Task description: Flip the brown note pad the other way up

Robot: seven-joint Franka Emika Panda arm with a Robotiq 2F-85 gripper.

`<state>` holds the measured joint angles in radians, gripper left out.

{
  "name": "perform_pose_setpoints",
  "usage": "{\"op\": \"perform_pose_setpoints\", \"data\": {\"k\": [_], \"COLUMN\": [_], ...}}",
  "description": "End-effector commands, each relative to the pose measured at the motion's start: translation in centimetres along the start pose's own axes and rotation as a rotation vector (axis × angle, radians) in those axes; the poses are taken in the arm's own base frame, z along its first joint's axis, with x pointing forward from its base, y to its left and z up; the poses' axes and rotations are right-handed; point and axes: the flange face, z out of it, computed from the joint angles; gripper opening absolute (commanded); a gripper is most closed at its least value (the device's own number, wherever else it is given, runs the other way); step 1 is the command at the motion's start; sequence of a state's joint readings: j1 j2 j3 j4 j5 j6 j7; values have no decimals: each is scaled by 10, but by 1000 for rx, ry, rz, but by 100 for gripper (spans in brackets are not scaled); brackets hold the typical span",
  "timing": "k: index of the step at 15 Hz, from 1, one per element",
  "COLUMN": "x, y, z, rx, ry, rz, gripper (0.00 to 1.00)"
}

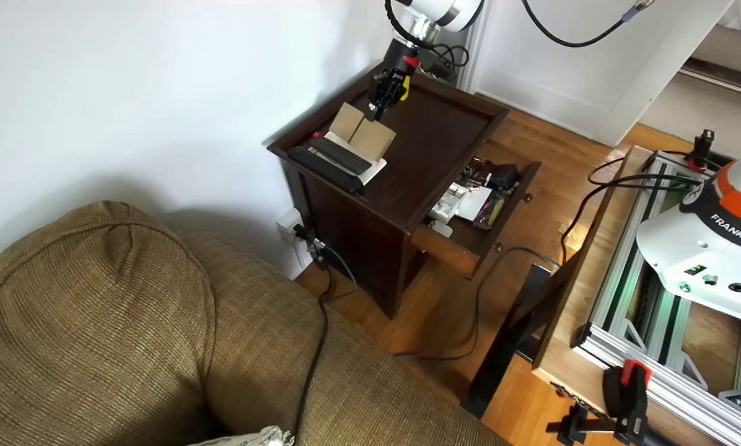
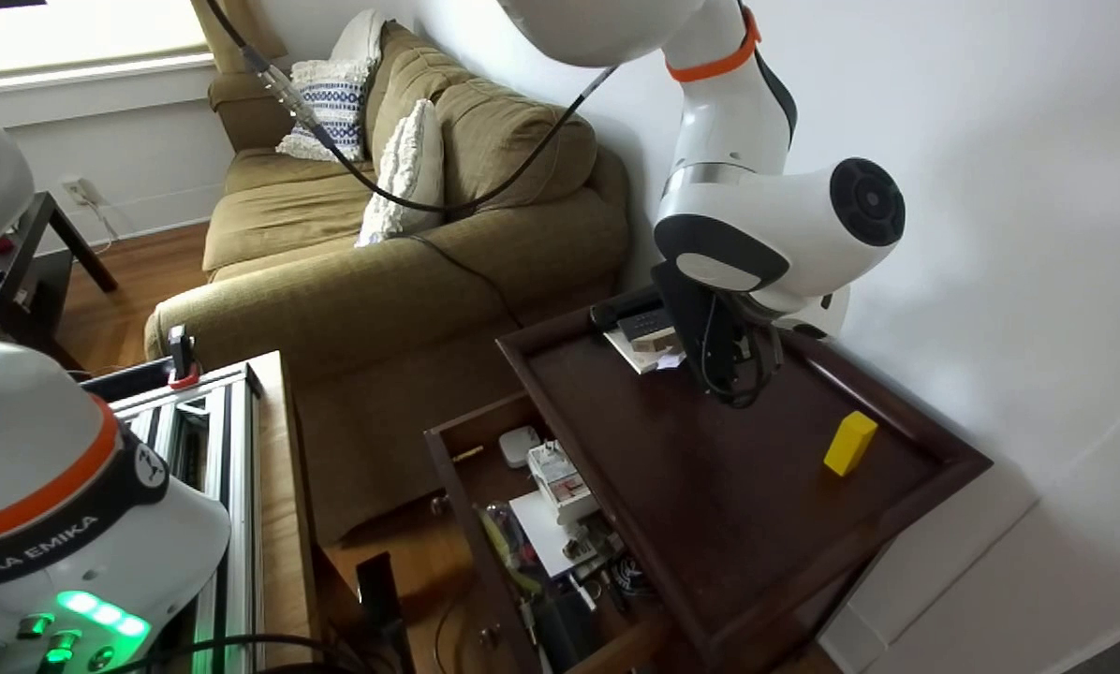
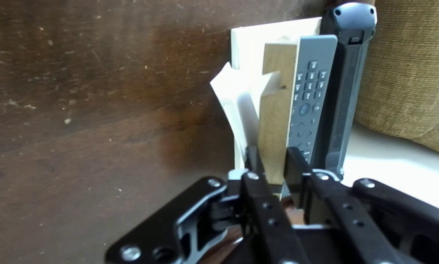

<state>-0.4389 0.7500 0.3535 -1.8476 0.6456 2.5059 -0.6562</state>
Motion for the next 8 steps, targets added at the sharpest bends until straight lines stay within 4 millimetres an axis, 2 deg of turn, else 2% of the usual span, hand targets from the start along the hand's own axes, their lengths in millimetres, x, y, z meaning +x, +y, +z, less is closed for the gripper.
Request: {"op": "perform_pose_setpoints", "data": {"k": [1, 5, 8], "x": [-11, -19, -31], "y": [-5, -2, -15], "z": [-33, -69, -68], "rx": [-96, -263, -410], "ry": [11, 41, 34], "rz": [31, 53, 53], "gripper": [5, 5, 5]}}
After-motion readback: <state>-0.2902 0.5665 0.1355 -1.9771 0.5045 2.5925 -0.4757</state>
